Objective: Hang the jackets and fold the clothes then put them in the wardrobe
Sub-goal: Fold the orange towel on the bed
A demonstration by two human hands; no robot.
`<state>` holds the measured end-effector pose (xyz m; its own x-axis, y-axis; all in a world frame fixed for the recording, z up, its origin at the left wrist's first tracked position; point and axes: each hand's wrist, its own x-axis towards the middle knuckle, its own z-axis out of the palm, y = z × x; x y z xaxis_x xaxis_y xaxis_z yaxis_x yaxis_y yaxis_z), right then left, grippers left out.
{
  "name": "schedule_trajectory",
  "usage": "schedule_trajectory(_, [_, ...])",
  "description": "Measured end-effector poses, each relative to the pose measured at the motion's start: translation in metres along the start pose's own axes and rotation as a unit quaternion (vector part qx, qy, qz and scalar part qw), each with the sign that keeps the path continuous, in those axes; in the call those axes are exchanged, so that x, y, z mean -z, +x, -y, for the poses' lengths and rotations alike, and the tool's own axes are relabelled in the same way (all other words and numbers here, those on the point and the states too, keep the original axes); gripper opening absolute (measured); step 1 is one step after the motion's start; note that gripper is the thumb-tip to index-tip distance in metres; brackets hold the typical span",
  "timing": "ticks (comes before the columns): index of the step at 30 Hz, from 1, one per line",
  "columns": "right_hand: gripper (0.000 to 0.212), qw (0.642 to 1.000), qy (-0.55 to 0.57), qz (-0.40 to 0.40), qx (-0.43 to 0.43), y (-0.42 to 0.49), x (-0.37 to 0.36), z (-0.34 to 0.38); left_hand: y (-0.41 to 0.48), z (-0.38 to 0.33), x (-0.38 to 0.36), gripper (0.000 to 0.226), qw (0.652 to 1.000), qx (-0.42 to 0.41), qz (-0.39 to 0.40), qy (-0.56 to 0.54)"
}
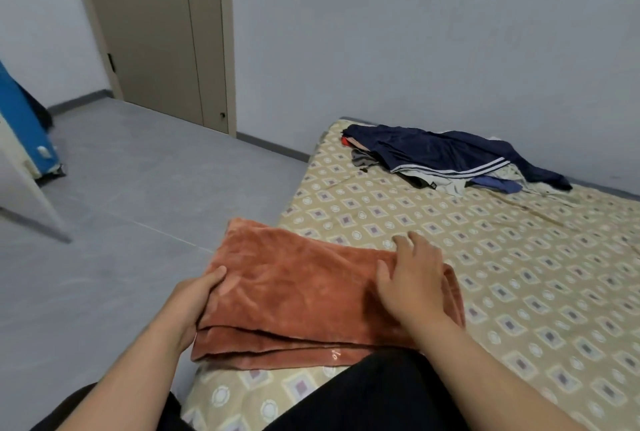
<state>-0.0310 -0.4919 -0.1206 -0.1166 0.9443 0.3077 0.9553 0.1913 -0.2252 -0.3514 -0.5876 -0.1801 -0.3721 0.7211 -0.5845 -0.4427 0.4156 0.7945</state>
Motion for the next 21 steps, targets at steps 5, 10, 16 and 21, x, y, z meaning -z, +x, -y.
schedule_trajectory(5, [0.073, 0.961, 0.055, 0.242, 0.117, -0.024, -0.045, 0.077, -0.003, -0.003, 0.003, 0.024, 0.999, 0.015, 0.045, 0.008])
schedule_trajectory(10, [0.075, 0.920, -0.052, 0.368, 0.125, -0.032, -0.087, 0.077, -0.013, -0.001, -0.002, 0.027, 0.995, -0.010, 0.091, 0.041])
schedule_trajectory(16, [0.073, 0.943, 0.004, 0.318, 0.096, -0.034, -0.088, 0.076, -0.017, -0.008, -0.008, 0.029, 0.994, 0.008, 0.104, -0.041])
schedule_trajectory(21, [0.060, 0.972, 0.129, 0.180, 0.079, -0.029, -0.074, 0.076, -0.023, -0.031, 0.010, 0.039, 0.974, 0.080, 0.100, -0.185])
